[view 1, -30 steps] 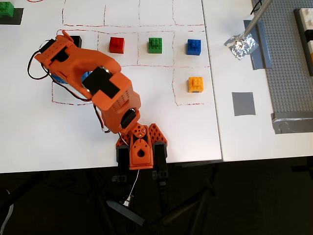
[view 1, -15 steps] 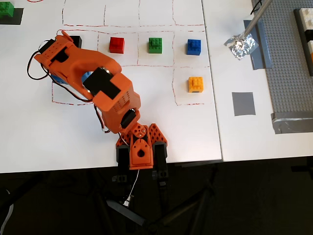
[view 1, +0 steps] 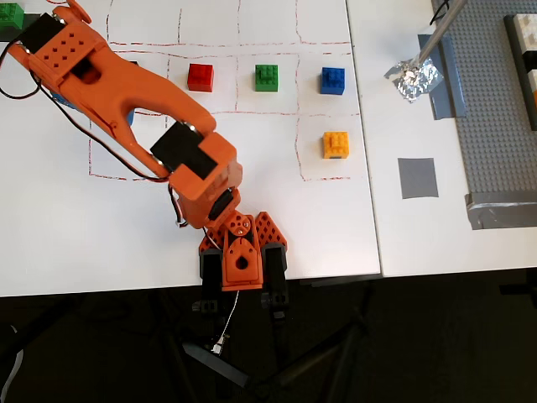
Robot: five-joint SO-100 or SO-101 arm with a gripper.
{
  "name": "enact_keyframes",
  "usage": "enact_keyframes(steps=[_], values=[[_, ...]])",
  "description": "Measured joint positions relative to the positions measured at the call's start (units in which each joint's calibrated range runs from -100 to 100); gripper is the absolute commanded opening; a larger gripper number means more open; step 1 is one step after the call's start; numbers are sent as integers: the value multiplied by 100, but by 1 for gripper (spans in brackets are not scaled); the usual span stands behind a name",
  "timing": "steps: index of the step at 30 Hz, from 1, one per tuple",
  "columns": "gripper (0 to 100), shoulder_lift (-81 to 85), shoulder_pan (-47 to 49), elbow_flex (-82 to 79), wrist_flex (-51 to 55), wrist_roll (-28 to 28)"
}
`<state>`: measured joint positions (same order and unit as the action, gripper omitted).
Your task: Grab the block and put it in the grey marker
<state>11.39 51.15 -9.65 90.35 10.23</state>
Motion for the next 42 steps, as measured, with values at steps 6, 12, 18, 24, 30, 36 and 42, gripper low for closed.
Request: enact_keyframes(steps=[6, 12, 18, 24, 30, 36, 42], values=[[0, 739, -887, -18, 539, -620], [0, 1444, -2602, -694, 820, -591], [0, 2492, -4975, -1443, 828, 322], [0, 2664, -7408, -2020, 828, 1338], [0, 2647, -9781, -2137, 820, 2242], [0, 1805, -11795, -2164, -72, 2994], [0, 60, -12732, -1407, -740, 3179]])
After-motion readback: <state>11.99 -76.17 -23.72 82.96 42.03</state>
